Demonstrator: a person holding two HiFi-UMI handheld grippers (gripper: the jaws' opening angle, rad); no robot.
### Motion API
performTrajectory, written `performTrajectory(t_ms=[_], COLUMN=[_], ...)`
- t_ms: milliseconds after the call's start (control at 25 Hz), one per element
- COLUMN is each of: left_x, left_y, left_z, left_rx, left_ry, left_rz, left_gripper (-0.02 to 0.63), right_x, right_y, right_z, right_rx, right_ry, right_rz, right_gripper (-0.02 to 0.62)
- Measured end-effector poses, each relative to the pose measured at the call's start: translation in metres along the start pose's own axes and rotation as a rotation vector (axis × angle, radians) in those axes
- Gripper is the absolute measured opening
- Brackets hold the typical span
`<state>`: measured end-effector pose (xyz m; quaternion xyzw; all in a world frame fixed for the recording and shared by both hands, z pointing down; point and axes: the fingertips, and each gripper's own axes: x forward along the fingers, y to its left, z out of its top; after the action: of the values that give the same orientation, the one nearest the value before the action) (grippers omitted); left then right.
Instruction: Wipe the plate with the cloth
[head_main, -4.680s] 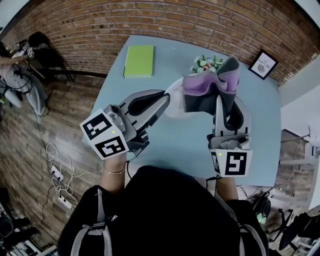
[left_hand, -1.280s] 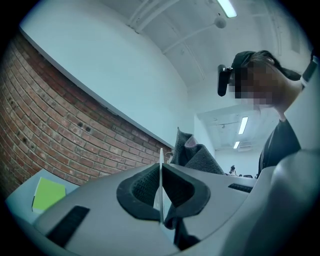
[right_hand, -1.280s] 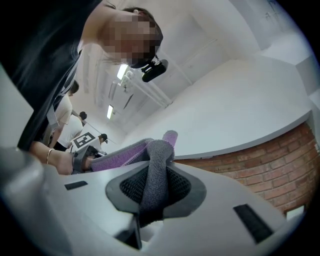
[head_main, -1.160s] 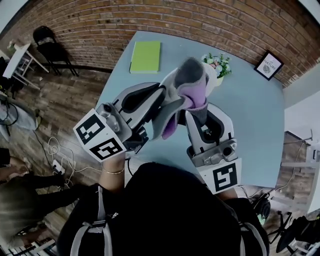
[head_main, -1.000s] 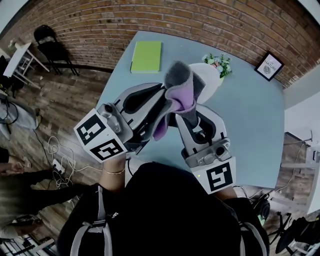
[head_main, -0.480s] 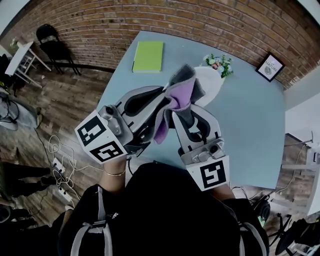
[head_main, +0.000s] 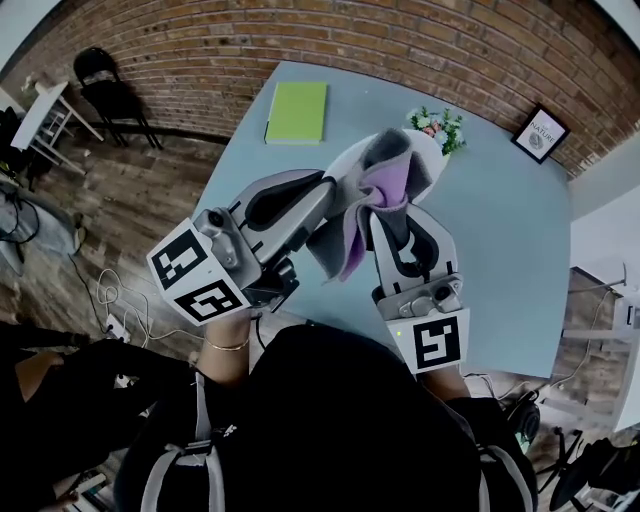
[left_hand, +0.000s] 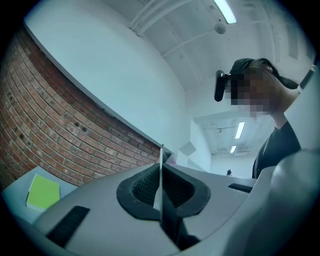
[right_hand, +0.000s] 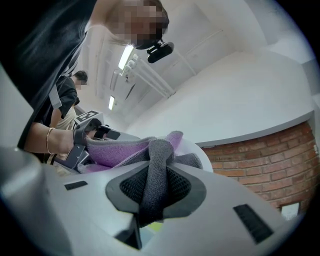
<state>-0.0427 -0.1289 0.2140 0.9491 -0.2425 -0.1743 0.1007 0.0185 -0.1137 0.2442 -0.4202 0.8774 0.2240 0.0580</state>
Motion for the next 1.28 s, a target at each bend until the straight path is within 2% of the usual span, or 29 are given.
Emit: performTrajectory(t_ms=[240, 880, 1280], left_x=[0.001, -0.001, 0.001], left_y=[-0.002, 0.001, 0.004], left_z=[-0.001, -0.002, -0.005], left_rx=[0.006, -0.005, 0.012], left_ry=[0.004, 0.006, 0.015], left_rz=[-0.002, 0.010, 0.030], left_gripper=[0.020, 0.020, 0.020], right_x=[-0.007, -0.028, -0.034], right_y=[-0.015, -0.070, -0.080], right_z=[-0.004, -0.013, -0.015], right_rx=[-0.018, -0.030, -0.019], right_ry=[0.014, 0.052, 0.054], right_rz=[-0.039, -0.218, -0.237], right_gripper=[0.061, 0.061, 0.061])
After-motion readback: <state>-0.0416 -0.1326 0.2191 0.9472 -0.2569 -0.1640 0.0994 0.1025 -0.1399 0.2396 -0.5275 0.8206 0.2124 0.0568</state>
